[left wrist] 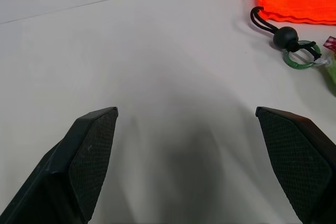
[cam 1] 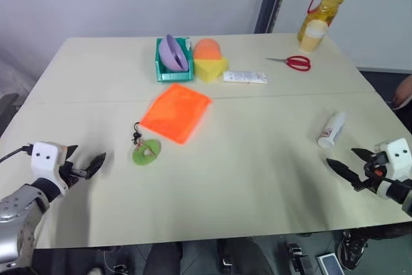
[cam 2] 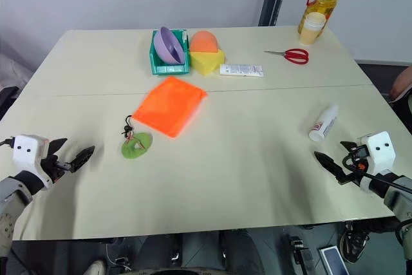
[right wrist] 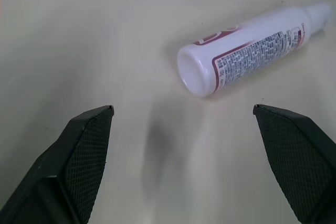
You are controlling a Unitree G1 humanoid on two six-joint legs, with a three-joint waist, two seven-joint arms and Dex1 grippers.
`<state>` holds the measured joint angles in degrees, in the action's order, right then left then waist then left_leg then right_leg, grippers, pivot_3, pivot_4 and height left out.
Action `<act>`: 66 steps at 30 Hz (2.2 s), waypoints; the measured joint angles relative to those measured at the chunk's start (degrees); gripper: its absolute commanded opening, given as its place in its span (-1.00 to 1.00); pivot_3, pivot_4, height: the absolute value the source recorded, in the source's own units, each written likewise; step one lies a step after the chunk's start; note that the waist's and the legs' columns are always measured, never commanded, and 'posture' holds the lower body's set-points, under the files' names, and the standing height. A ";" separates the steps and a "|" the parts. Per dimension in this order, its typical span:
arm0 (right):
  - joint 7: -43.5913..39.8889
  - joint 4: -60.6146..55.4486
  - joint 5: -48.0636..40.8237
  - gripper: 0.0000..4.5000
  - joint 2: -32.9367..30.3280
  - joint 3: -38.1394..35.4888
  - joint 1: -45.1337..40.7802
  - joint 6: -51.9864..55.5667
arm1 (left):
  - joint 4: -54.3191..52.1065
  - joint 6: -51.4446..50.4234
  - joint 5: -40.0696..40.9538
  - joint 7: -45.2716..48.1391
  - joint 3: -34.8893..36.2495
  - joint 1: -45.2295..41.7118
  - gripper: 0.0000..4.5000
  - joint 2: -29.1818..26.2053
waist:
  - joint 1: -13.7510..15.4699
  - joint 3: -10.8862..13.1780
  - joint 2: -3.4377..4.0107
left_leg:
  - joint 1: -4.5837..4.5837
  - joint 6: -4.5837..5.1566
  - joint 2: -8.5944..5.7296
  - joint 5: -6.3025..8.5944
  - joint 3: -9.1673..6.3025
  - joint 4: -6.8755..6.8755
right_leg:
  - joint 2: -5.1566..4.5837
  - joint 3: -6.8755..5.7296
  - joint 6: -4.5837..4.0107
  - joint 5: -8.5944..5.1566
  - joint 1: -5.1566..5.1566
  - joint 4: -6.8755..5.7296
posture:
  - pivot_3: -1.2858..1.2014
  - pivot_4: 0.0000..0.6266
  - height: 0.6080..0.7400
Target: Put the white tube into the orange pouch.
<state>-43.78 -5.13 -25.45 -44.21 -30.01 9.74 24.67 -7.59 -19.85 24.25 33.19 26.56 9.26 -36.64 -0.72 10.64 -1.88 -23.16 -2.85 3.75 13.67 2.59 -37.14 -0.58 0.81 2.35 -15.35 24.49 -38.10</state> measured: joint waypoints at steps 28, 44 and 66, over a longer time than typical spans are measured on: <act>13.78 -16.64 -1.16 0.97 20.86 33.28 -21.77 12.65 | 0.54 4.96 -5.74 -4.95 -7.05 -13.29 1.00 3.50 | 0.09 -0.13 -0.20 | -0.13 0.00 -0.07 0.00 0.02 -0.03 | 0.01 0.00 0.21 0.13 0.08 -0.02 | 0.03 -0.52 0.79; 14.15 -15.49 2.20 0.97 25.18 37.33 -23.43 9.49 | 38.95 35.86 -22.48 19.74 -29.54 -42.23 1.00 -4.54 | 0.03 -0.13 -0.20 | -0.19 0.02 -0.06 0.00 0.07 -0.01 | 0.11 -0.09 0.37 0.22 0.19 -0.04 | 0.03 -0.52 0.79; 16.79 -15.41 6.12 0.97 27.86 38.84 -21.09 5.94 | 72.75 55.48 -33.87 31.77 -38.94 -65.22 1.00 -1.37 | -0.03 -0.14 -0.22 | -0.26 0.08 -0.10 0.03 0.11 -0.06 | 0.09 -0.08 0.51 0.29 0.24 -0.05 | 0.03 -0.52 0.79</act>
<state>-26.99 -20.54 -19.33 -16.34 8.83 -11.36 30.61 65.16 35.63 -9.62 64.96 -12.39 -55.96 -38.01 -0.75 10.50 -2.10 -23.42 -2.77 3.65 13.70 2.70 -37.20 -0.48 0.73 2.86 -15.06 24.73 -38.16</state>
